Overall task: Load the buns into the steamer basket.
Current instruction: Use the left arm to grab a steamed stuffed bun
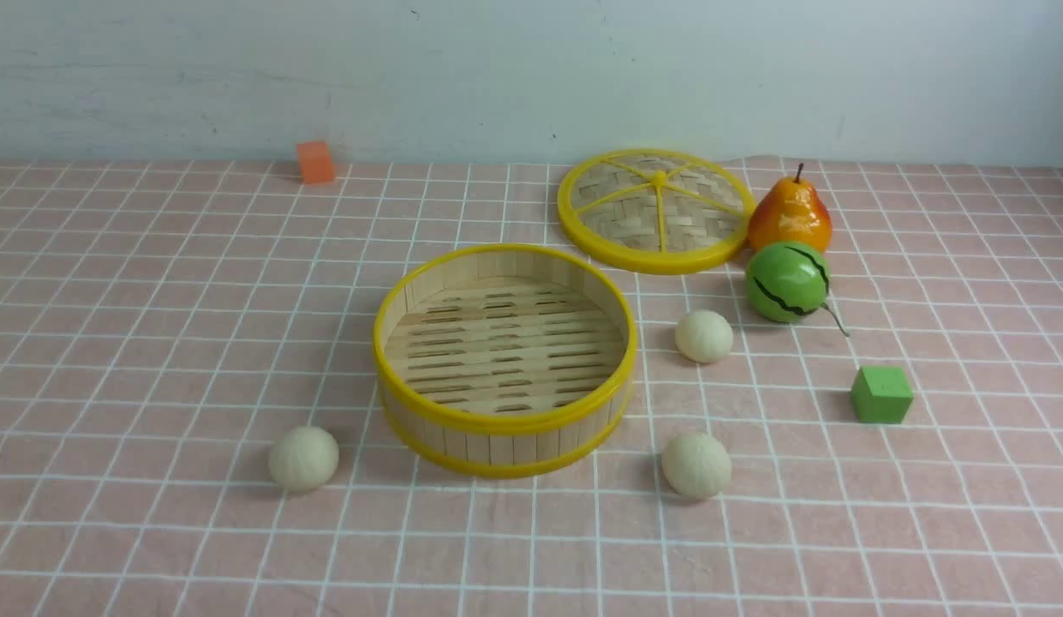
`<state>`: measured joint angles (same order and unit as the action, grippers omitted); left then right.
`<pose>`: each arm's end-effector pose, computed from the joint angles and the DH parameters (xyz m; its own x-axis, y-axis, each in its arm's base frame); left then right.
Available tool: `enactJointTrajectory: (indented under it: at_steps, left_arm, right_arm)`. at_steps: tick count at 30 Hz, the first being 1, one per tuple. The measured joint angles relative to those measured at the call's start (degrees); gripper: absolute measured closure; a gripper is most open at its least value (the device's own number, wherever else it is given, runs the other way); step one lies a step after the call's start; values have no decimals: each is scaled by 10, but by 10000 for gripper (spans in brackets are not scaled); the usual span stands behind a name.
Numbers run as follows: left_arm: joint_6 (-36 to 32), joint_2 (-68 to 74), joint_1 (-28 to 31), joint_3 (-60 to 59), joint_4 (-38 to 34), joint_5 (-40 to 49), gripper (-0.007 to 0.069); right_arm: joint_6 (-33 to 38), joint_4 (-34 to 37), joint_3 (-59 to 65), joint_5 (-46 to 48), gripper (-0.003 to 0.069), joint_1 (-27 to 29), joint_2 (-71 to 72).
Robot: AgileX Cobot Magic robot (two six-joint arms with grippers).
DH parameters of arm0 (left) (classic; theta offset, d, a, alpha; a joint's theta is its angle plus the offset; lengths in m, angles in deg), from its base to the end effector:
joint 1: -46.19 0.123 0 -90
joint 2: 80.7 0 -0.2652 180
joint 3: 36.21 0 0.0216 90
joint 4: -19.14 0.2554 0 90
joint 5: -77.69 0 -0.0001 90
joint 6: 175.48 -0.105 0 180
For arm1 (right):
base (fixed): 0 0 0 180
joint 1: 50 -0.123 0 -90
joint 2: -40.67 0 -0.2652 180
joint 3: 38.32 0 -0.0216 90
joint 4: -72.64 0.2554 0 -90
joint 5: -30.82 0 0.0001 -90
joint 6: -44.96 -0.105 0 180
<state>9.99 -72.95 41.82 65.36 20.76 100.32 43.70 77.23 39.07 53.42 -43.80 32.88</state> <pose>0.0898 -0.0057 0.1634 -0.3252 -0.0447 -0.9446 0.0435 0.9971 -0.0621 0.0897 -0.0065 0.1699 -0.2936 0.1282 -0.9473 0.1074 0.9891 0.1006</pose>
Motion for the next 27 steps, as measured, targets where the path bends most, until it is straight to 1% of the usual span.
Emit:
enactJointTrajectory:
  at_steps: [27]
  left_arm:
    - [0,0,0,0,2,0,386]
  right_arm:
    - [1,0,0,0,608,0,0]
